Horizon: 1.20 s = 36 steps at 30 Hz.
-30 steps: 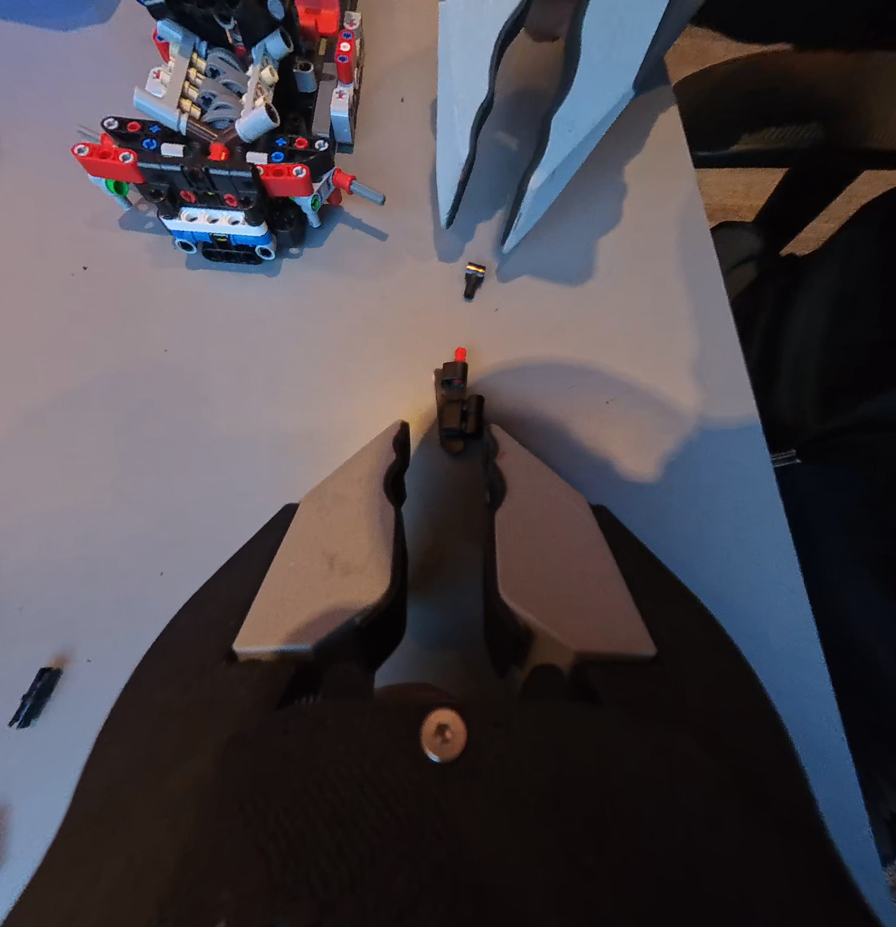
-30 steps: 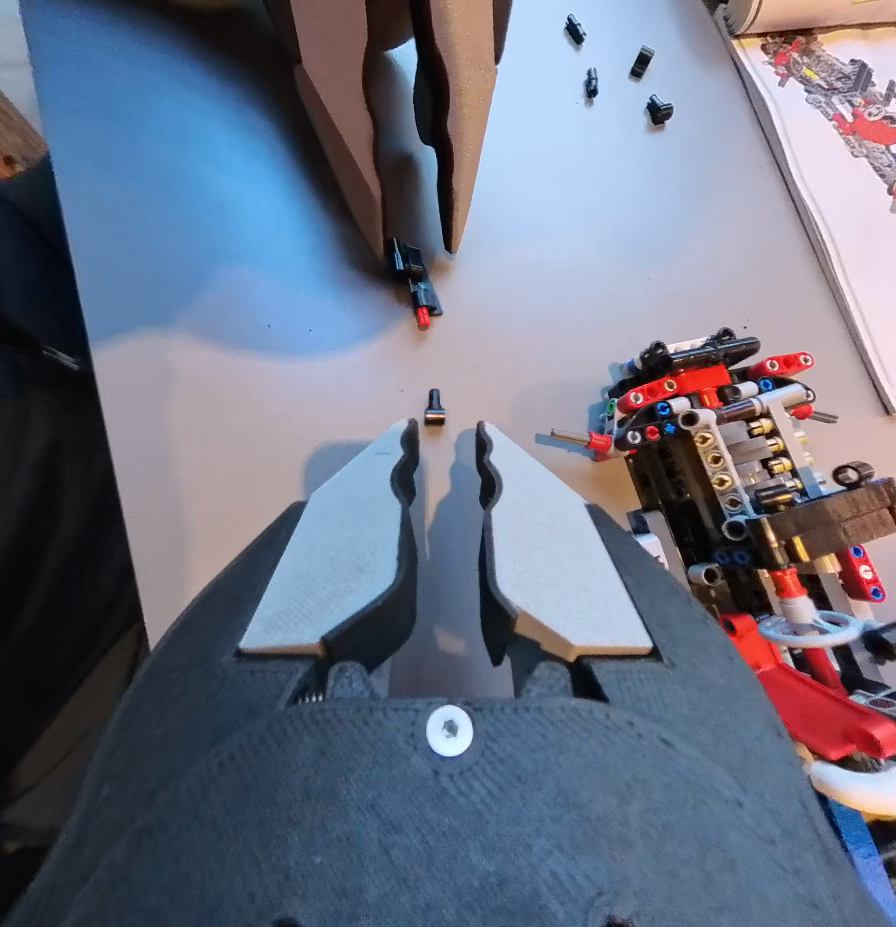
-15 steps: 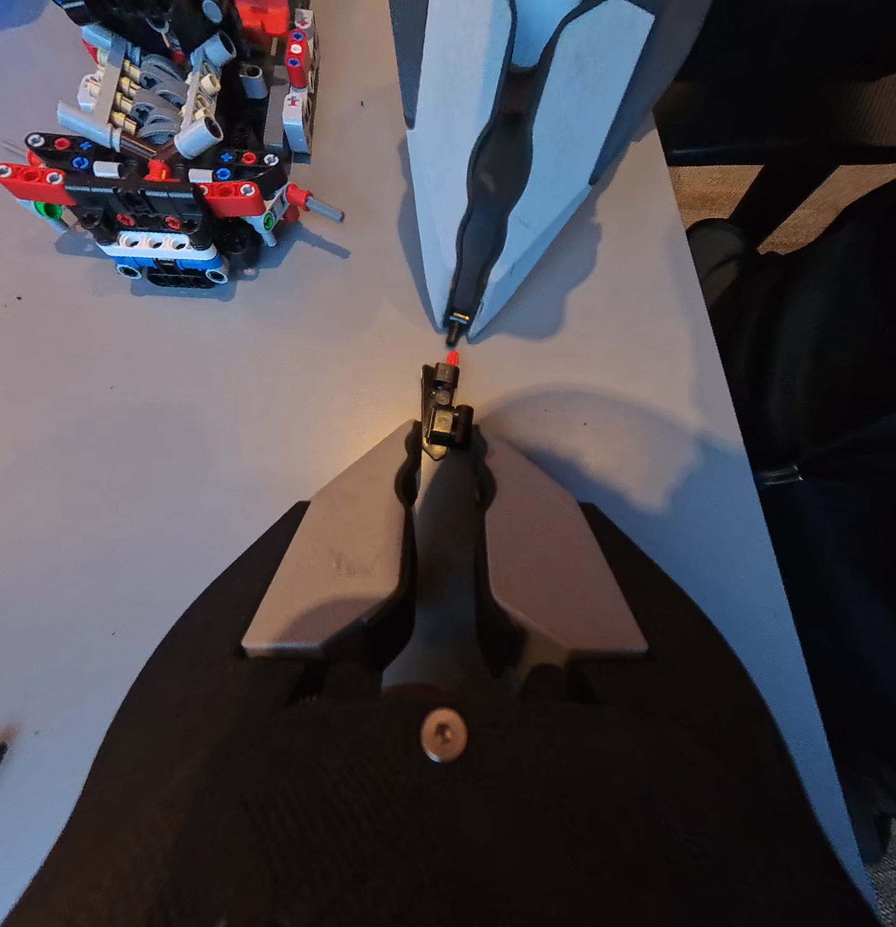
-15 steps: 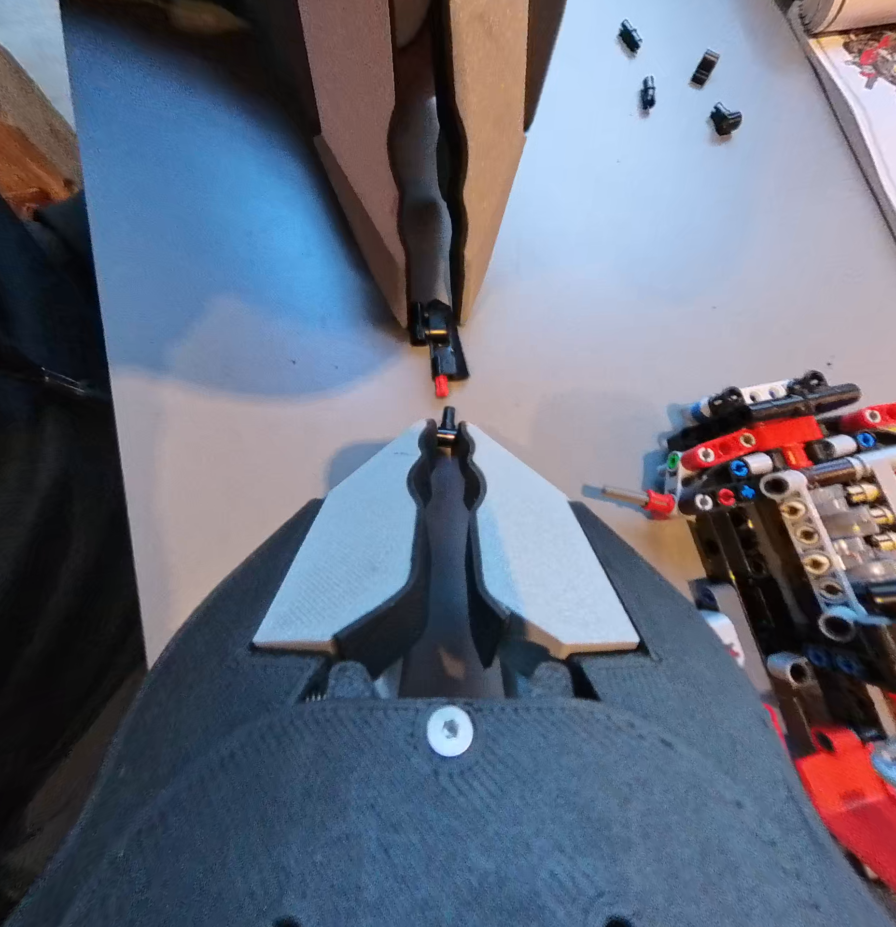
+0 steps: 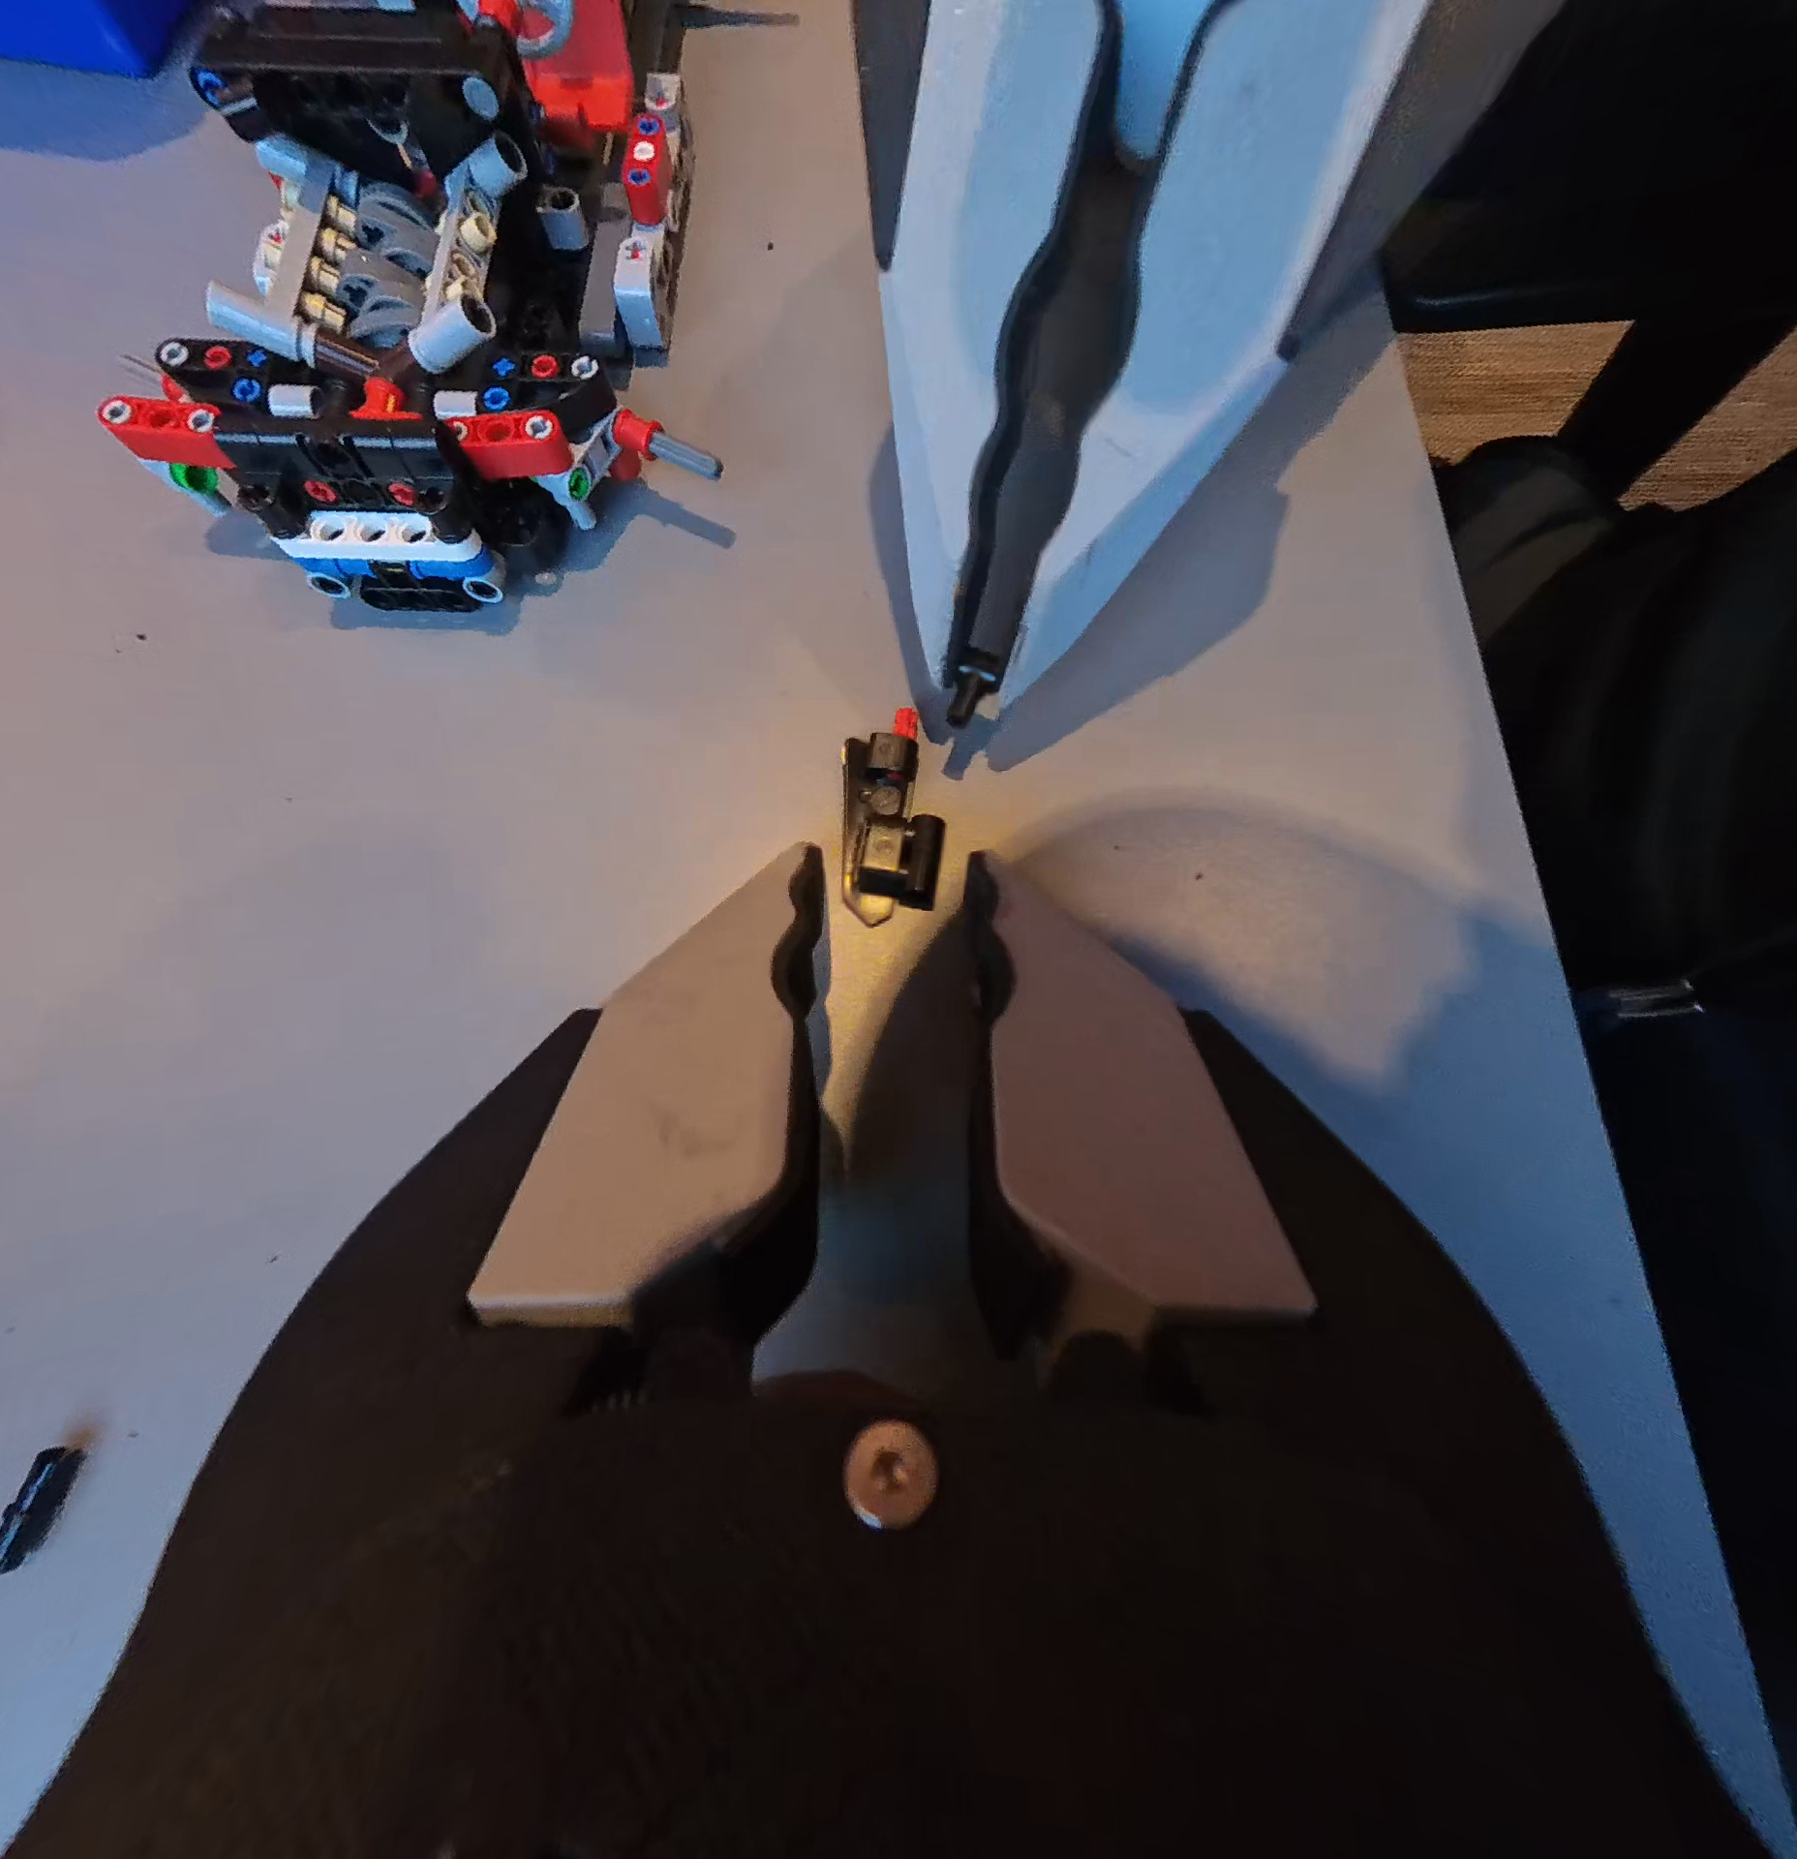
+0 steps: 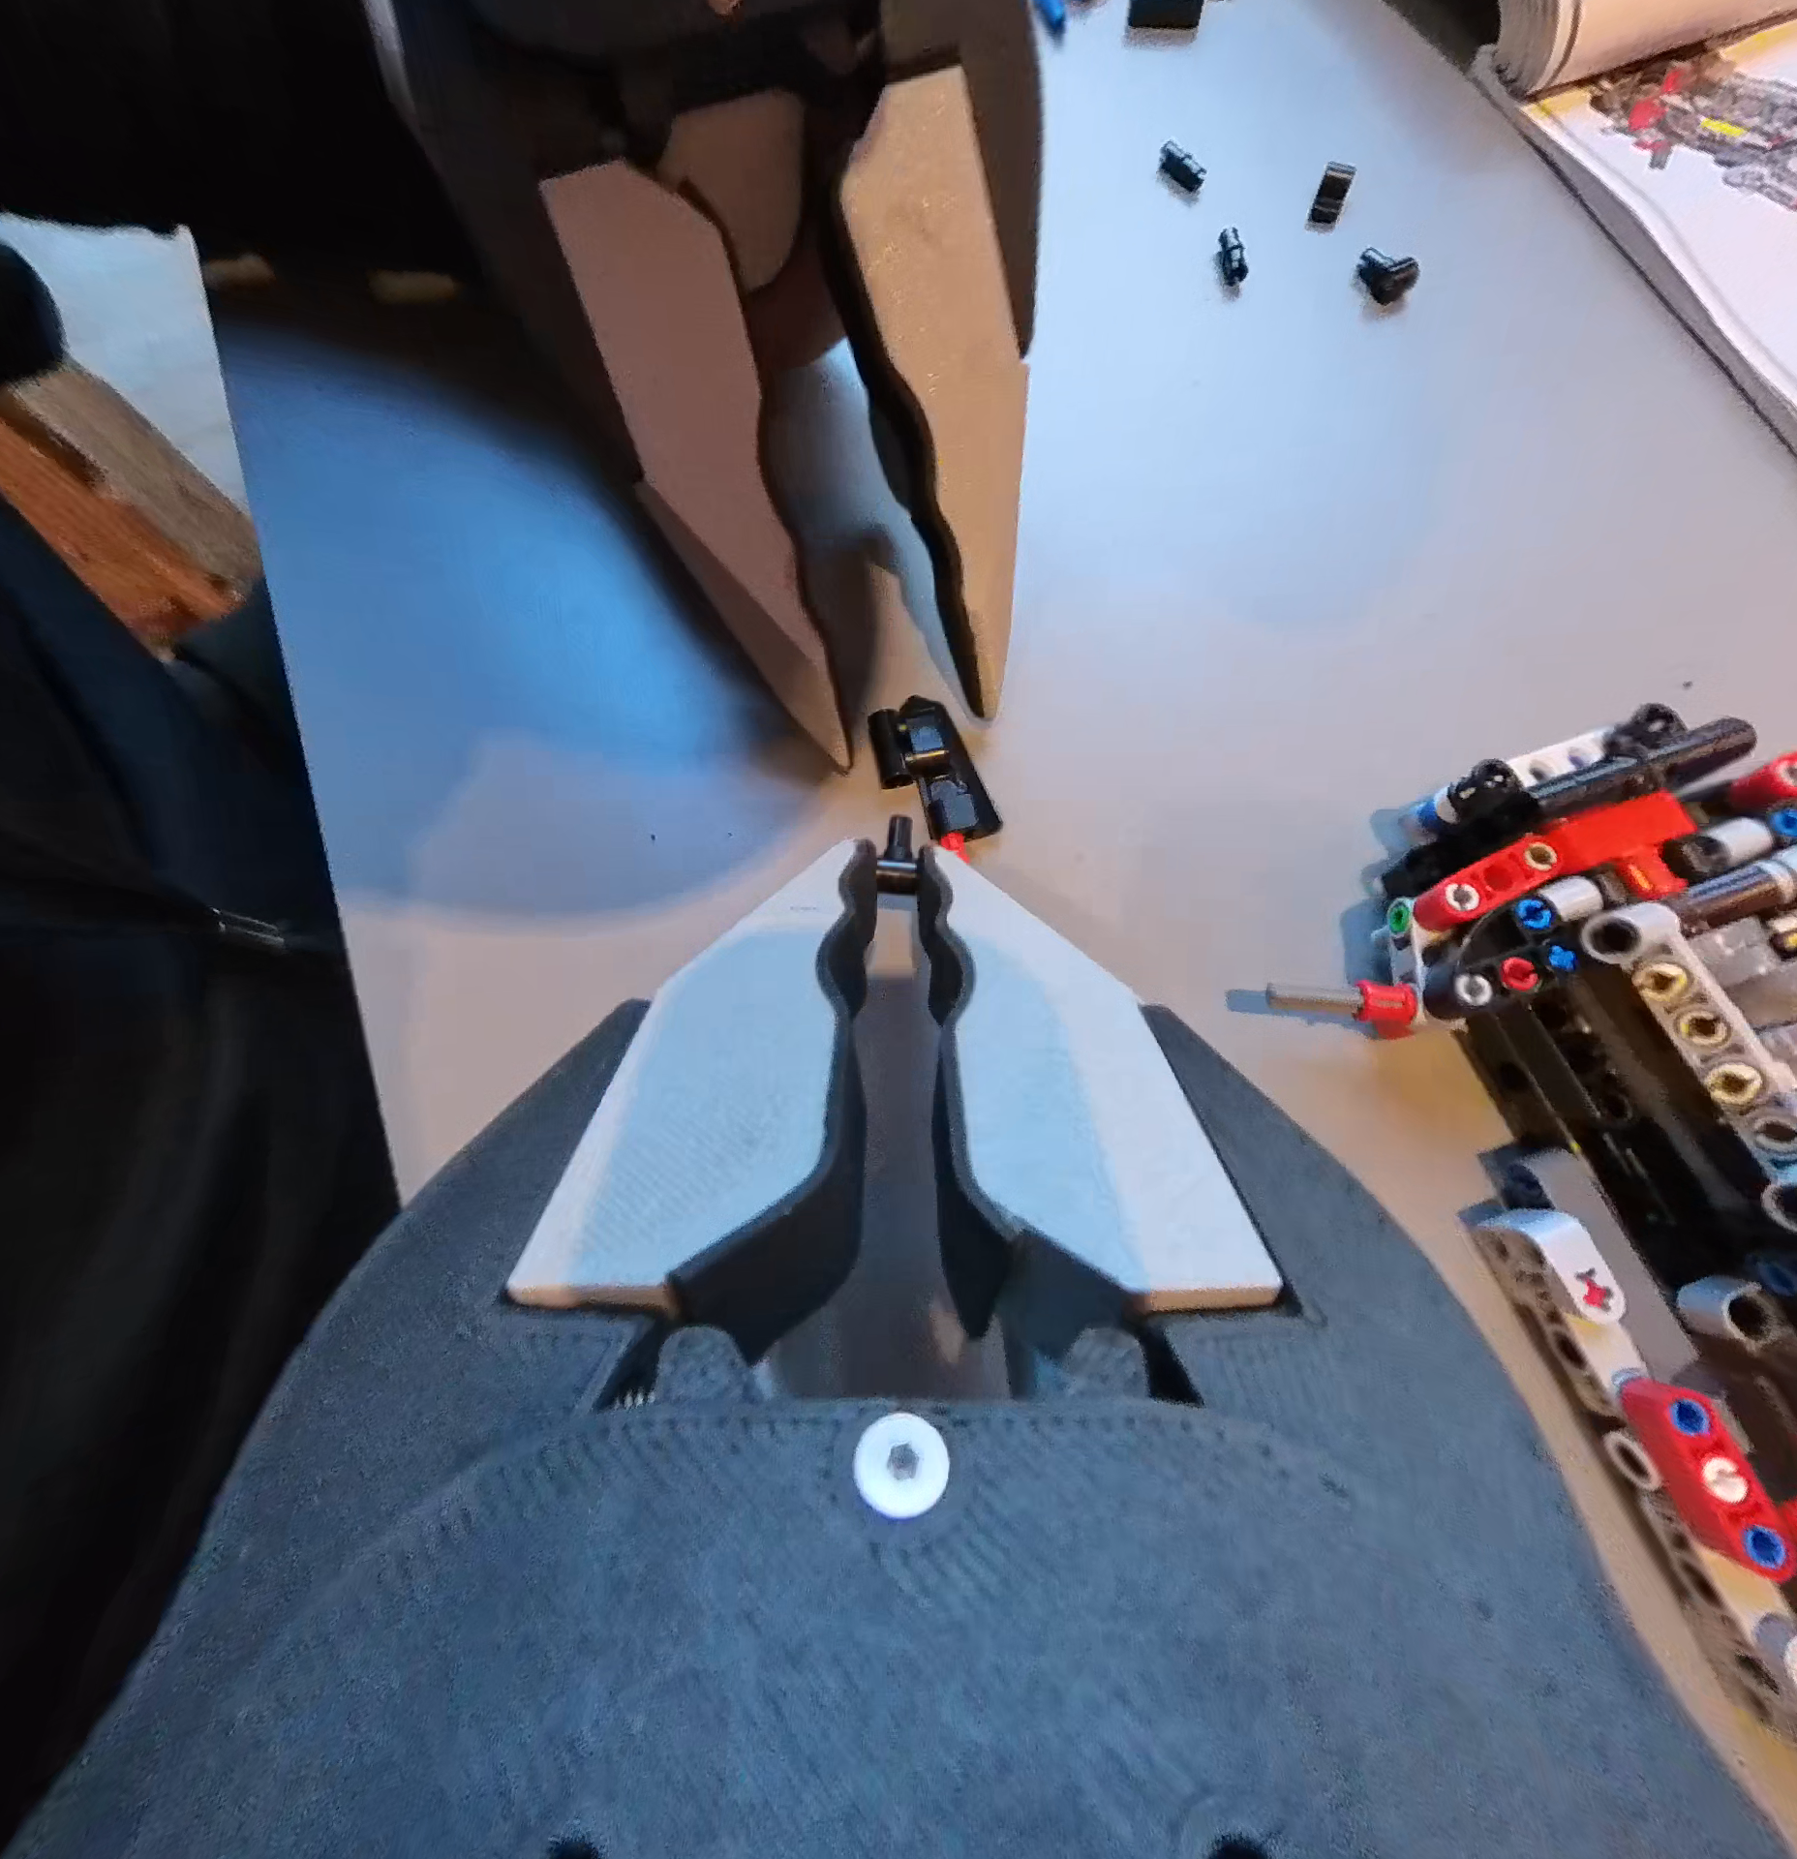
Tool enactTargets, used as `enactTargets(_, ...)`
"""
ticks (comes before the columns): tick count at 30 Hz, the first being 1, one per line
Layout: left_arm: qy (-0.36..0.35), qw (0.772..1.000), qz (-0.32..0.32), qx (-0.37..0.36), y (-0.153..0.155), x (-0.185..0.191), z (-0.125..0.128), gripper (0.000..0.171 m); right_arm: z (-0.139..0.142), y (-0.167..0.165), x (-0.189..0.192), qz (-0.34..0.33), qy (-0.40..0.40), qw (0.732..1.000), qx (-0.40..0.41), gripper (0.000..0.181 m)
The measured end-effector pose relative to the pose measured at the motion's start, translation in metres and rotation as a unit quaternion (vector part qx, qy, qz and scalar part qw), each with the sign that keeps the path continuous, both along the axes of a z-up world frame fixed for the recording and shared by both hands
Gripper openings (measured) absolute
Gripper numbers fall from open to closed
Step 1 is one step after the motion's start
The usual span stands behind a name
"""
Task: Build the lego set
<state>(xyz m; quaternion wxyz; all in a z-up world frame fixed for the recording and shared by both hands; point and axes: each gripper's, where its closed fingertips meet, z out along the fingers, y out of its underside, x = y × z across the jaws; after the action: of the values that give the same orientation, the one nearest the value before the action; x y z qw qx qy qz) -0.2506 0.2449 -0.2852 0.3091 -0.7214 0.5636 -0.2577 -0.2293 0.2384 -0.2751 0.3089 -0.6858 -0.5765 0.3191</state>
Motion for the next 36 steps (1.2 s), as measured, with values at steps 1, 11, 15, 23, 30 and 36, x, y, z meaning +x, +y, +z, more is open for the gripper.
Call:
enactTargets(1, -0.003, 1.0, -0.005, 0.003, -0.002, 0.0, 0.001, 0.025, 0.002, -0.001, 0.001, -0.003, 0.009, 1.0, -0.02, 0.005)
enactTargets(11, -0.021, 0.991, -0.052, 0.121, -0.014, 0.018, 0.019, 0.017, 0.019, -0.014, -0.005, 0.009, 0.075, 0.983, -0.166, 0.004)
enactTargets(15, -0.016, 0.988, -0.068, 0.138, -0.018, 0.019, 0.016, 0.015, 0.019, -0.017, -0.009, 0.022, 0.076, 0.982, -0.169, 0.004)
enactTargets(23, 0.0, 0.985, -0.086, 0.148, -0.023, 0.023, 0.008, 0.008, 0.021, -0.022, -0.015, 0.046, 0.082, 0.972, -0.217, 0.004)
enactTargets(30, -0.01, 0.988, -0.078, 0.133, -0.019, 0.02, 0.011, 0.005, 0.024, -0.018, -0.018, 0.044, 0.095, 0.964, -0.245, 0.004)
enactTargets(36, -0.016, 0.99, -0.073, 0.122, -0.02, 0.021, 0.012, 0.006, 0.025, -0.018, -0.017, 0.033, 0.104, 0.955, -0.275, 0.004)
